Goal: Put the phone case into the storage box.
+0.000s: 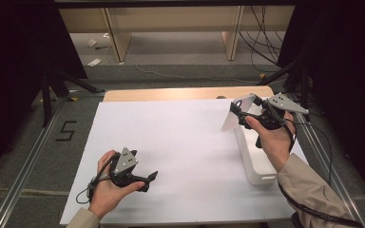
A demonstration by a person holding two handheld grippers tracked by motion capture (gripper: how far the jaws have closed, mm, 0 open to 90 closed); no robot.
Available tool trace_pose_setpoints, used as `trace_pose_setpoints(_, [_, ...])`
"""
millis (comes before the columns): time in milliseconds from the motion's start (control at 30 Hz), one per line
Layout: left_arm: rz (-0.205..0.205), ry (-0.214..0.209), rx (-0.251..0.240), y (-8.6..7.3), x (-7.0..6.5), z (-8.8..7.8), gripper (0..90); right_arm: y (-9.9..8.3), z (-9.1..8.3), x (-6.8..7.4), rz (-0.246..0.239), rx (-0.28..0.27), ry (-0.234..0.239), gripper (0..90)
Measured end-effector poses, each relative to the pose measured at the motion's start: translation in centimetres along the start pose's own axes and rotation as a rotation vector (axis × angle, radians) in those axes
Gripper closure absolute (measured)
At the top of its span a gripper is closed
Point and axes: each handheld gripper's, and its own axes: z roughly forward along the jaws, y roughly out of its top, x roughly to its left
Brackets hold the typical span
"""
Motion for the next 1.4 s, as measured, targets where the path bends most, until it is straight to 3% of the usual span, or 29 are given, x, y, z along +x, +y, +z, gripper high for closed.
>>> trace_pose_setpoints(1400, [-0.004, 0.000, -0.011, 0.0, 0.0, 0.0, 0.0, 0.7, -0.9, -2.2, 0.025, -0.024, -0.082, 18.1])
